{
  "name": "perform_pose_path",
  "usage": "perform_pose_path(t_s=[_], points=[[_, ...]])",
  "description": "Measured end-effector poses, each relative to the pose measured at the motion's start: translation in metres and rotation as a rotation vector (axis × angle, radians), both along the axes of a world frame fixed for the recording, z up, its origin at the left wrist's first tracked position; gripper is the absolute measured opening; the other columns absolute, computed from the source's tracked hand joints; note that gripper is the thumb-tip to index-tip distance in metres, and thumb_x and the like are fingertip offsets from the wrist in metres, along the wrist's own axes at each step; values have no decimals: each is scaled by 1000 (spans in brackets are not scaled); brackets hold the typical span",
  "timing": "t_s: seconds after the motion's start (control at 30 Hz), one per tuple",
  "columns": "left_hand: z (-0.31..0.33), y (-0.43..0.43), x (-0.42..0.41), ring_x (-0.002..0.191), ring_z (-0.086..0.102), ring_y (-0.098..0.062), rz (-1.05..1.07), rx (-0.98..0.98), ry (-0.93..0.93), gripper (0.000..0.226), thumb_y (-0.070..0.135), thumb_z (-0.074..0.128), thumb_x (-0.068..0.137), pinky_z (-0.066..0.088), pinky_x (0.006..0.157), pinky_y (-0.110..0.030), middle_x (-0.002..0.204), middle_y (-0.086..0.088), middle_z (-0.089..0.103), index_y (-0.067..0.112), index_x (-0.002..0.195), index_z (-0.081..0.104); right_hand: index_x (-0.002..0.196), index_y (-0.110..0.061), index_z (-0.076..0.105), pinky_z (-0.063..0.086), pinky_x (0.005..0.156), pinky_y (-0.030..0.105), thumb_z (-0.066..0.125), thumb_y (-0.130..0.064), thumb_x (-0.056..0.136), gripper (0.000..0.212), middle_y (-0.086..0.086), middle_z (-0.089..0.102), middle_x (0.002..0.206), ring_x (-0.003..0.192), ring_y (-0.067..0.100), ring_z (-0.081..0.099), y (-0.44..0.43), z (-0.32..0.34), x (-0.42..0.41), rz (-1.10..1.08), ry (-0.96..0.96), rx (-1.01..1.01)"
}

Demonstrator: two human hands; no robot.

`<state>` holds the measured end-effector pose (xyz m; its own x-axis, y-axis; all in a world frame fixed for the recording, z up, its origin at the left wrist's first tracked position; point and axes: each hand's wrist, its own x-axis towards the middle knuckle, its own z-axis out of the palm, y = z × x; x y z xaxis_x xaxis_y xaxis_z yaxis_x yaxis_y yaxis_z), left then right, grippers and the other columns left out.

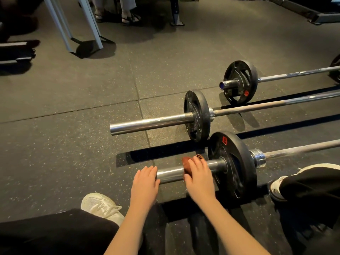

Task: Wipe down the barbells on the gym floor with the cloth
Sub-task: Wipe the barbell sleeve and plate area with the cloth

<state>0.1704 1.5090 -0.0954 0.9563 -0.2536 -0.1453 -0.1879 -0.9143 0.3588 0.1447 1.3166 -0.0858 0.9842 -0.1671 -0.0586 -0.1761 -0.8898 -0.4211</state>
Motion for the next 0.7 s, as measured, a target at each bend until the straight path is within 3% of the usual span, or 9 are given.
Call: perform_pose_path(t_s=[0.07,0.13,0.23,0.37,0.47,0.57,0.7], points=[[-1,-2,-1,139,32,-13,24,-14,6,49,36,42,101,16,120,-32,149,5,39,20,147,35,151,-23,29,3,118,29,38,-30,103,50,-6,22,159,149,16,8,20,0,-2,114,9,14],[1,-3,-2,133,39,-14,44,-36,-3,47,37,43,100,24,116,-34,143,4,46,20,144,39,151,-22,31,8,119,28,34,-28,104,47,-5,24,159,147,13,15,18,5,7,221,31,59],[7,-7,-1,128,41,-15,47,-82,-33,45,36,43,99,24,115,-34,138,4,49,18,141,40,146,-18,42,22,117,29,38,-24,103,44,0,40,152,141,12,32,-8,8,16,101,12,219],[22,-38,11,145,17,-14,-55,-203,-9,60,42,44,99,10,120,-34,157,6,23,22,152,23,146,-15,41,19,118,31,37,-24,104,43,2,39,152,144,17,28,-46,3,8,-36,74,73],[18,-68,13,146,15,-16,-208,-88,0,65,48,44,97,9,120,-34,159,5,17,24,152,18,149,-16,34,13,120,31,39,-23,104,46,-1,30,157,148,16,17,-55,-1,1,60,128,2],[10,-83,11,143,21,-19,-230,38,-65,67,50,46,96,13,118,-34,158,4,22,22,151,21,150,-18,32,10,120,30,38,-21,103,47,-2,25,159,149,15,13,-58,-3,-1,86,127,-21],[6,-77,14,142,24,-18,-291,50,-89,68,46,51,94,15,118,-33,156,4,25,21,150,23,150,-19,33,8,120,28,42,-18,102,49,-4,24,159,149,14,12,-66,-6,-5,94,107,6]])
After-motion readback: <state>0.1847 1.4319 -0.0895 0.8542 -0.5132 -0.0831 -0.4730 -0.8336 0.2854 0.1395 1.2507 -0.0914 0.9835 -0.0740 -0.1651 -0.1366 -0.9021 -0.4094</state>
